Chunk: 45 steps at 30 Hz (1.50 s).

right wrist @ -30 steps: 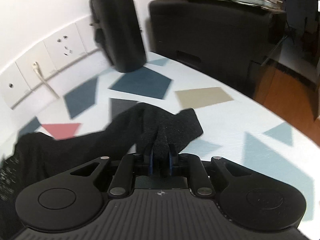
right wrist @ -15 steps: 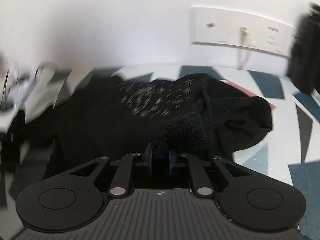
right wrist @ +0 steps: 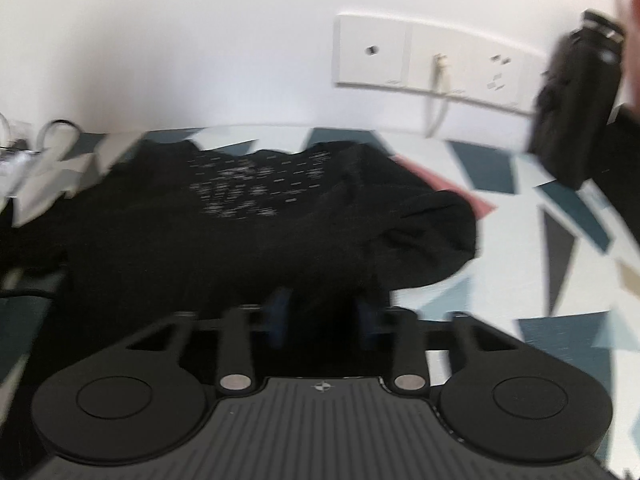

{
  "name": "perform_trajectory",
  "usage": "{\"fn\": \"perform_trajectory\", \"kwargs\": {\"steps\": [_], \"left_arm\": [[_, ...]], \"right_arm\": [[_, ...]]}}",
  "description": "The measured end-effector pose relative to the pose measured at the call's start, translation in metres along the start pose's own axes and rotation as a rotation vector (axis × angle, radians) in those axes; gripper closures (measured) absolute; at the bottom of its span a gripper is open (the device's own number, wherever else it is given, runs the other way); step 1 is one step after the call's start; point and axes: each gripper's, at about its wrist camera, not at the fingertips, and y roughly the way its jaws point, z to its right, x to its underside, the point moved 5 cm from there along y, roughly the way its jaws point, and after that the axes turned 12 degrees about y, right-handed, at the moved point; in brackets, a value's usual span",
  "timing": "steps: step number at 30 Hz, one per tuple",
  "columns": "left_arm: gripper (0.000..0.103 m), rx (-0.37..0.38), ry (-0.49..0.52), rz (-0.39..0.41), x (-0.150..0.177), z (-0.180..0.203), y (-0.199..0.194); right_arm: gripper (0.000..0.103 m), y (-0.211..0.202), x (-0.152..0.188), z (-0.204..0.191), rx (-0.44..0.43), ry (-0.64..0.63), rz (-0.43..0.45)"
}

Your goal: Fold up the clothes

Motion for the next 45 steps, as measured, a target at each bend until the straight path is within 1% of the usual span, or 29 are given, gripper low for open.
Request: {"fn": "perform_trajectory", "kwargs": {"steps": [1, 3, 5, 8, 10, 11, 12, 13, 14, 15, 16, 19, 21, 24, 26, 27, 28, 30, 32, 34, 36, 38, 39, 41, 42, 43, 45], "left_arm": [[0.079, -0.003, 0.003, 0.003, 0.001, 0.001, 0.000], [0.079, -0.011, 0.021, 0.012, 0.002, 0.002, -0.001], [0.079, -0.019, 0.038, 0.022, 0.004, 0.004, -0.001], [0.079, -0.017, 0.035, 0.020, 0.004, 0.004, -0.002], [0.079, -0.014, 0.029, 0.016, 0.003, 0.003, -0.002], [0.079, -0.012, 0.027, 0.016, 0.003, 0.003, -0.002], [0.079, -0.010, 0.028, 0.018, 0.004, 0.003, -0.003], [0.078, -0.009, 0.030, 0.019, 0.004, 0.003, -0.003], [0.078, -0.009, 0.034, 0.020, 0.004, 0.003, -0.003], [0.078, -0.010, 0.037, 0.021, 0.004, 0.004, -0.003], [0.077, -0.011, 0.040, 0.020, 0.004, 0.004, -0.003], [0.074, -0.018, 0.051, 0.015, 0.003, 0.007, -0.002], [0.072, -0.024, 0.064, 0.013, 0.003, 0.010, -0.002], [0.071, -0.028, 0.075, 0.013, 0.003, 0.011, -0.002], [0.071, -0.027, 0.067, 0.014, 0.003, 0.011, -0.002], [0.071, -0.026, 0.056, 0.014, 0.003, 0.010, -0.002], [0.071, -0.025, 0.044, 0.013, 0.002, 0.009, -0.002], [0.072, -0.028, 0.021, 0.003, 0.001, 0.007, -0.004], [0.074, -0.047, 0.010, 0.001, -0.003, 0.006, -0.008], [0.074, -0.109, 0.047, 0.040, -0.011, 0.007, -0.023], [0.074, -0.147, 0.104, 0.105, -0.024, 0.011, -0.039], [0.071, -0.143, 0.131, 0.143, -0.036, 0.016, -0.049], [0.068, -0.134, 0.139, 0.158, -0.043, 0.018, -0.053], [0.053, -0.109, 0.127, 0.163, -0.053, 0.023, -0.055], [0.035, -0.096, 0.110, 0.162, -0.057, 0.025, -0.054], [0.029, -0.084, 0.088, 0.161, -0.059, 0.026, -0.052], [0.027, -0.063, 0.074, 0.144, -0.060, 0.032, -0.048]], "right_arm": [[0.089, -0.001, -0.001, -0.004, -0.019, -0.001, 0.005], [0.092, -0.004, -0.005, -0.016, -0.063, -0.019, 0.022], [0.093, -0.006, -0.012, -0.031, -0.112, -0.042, 0.047], [0.093, -0.016, -0.019, -0.063, -0.227, -0.132, 0.092], [0.091, -0.018, -0.014, -0.081, -0.262, -0.193, 0.078], [0.088, -0.017, -0.009, -0.084, -0.254, -0.214, 0.064], [0.079, -0.016, -0.004, -0.087, -0.243, -0.233, 0.050], [0.067, -0.014, -0.001, -0.083, -0.220, -0.223, 0.040], [0.059, -0.013, 0.001, -0.078, -0.196, -0.208, 0.030], [0.046, -0.011, 0.004, -0.073, -0.172, -0.193, 0.021], [0.040, -0.010, 0.006, -0.068, -0.147, -0.178, 0.012], [0.036, -0.008, 0.008, -0.048, -0.084, -0.111, -0.010], [0.035, -0.007, 0.009, -0.032, -0.040, -0.061, -0.021], [0.035, -0.004, 0.013, -0.007, 0.055, -0.008, -0.047], [0.033, -0.003, 0.016, 0.006, 0.104, 0.020, -0.065], [0.029, -0.002, 0.018, 0.011, 0.118, 0.031, -0.073], [0.022, -0.002, 0.019, 0.014, 0.127, 0.033, -0.074], [0.016, -0.001, 0.022, 0.017, 0.140, 0.032, -0.071], [0.014, 0.000, 0.023, 0.017, 0.144, 0.034, -0.066], [0.010, 0.003, 0.022, 0.019, 0.143, 0.064, -0.076], [0.005, 0.004, 0.021, 0.021, 0.136, 0.090, -0.084], [0.001, 0.006, 0.022, 0.021, 0.136, 0.082, -0.082], [0.000, 0.006, 0.022, 0.020, 0.134, 0.083, -0.079], [0.000, 0.006, 0.023, 0.020, 0.131, 0.078, -0.068], [0.000, 0.006, 0.023, 0.019, 0.128, 0.076, -0.060], [0.000, 0.006, 0.024, 0.019, 0.126, 0.074, -0.053], [0.000, 0.005, 0.025, 0.019, 0.120, 0.068, -0.039]]}}
